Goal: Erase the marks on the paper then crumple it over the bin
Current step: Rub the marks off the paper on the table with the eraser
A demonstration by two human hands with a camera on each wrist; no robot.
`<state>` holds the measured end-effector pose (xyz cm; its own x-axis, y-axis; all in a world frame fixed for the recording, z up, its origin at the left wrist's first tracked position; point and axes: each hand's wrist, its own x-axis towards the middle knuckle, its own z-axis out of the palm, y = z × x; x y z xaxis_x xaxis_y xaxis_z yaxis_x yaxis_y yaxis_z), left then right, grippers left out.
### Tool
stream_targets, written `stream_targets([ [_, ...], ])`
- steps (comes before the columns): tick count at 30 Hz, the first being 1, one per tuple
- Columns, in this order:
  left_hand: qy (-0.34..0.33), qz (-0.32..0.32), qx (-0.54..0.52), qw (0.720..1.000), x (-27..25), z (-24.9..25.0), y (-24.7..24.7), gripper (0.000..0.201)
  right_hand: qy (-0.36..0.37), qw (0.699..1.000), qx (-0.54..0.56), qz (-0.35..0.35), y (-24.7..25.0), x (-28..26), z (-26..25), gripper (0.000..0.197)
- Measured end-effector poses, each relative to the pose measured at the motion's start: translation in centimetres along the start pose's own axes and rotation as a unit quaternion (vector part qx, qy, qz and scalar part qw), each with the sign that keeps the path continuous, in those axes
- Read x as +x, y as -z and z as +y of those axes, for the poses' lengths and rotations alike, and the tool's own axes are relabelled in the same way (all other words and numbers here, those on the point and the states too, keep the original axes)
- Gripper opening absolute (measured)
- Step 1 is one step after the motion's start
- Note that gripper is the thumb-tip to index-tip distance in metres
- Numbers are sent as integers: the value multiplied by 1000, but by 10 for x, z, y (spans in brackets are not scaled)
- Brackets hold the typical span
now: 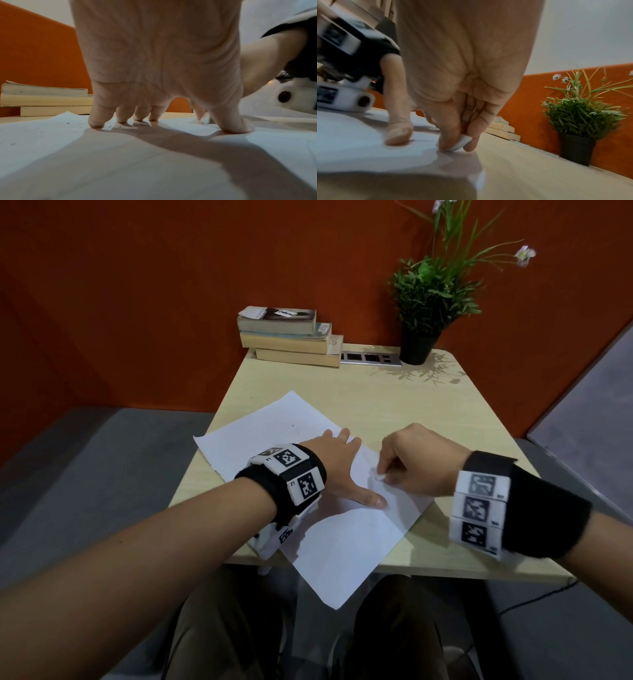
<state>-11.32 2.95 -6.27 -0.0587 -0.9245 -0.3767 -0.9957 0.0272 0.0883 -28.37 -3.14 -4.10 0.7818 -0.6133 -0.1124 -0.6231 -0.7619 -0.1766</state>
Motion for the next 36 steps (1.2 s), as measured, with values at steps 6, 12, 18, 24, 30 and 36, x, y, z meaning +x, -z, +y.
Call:
stream_targets([
  [6, -6, 3, -3, 1000, -1, 1, 0, 128, 18, 999, 9, -27, 0, -23, 3, 15],
  [12, -12, 10, 4, 1000, 2, -2, -2, 128, -13, 1000, 1, 21, 6, 20, -2, 13],
  [18, -5, 3, -14, 1000, 5, -4, -4, 131, -21, 999, 0, 30, 3, 21, -5, 13],
  [24, -5, 9, -17, 1000, 6, -3, -5, 132, 12, 1000, 6, -28, 1, -11, 0, 14],
  [30, -18, 16, -28, 999, 5, -6, -4, 129, -25, 999, 24, 20, 4, 32, -4, 13],
  [36, -11, 8, -32, 999, 6, -7, -6, 133, -29, 999, 16, 8, 1, 24, -10, 18],
])
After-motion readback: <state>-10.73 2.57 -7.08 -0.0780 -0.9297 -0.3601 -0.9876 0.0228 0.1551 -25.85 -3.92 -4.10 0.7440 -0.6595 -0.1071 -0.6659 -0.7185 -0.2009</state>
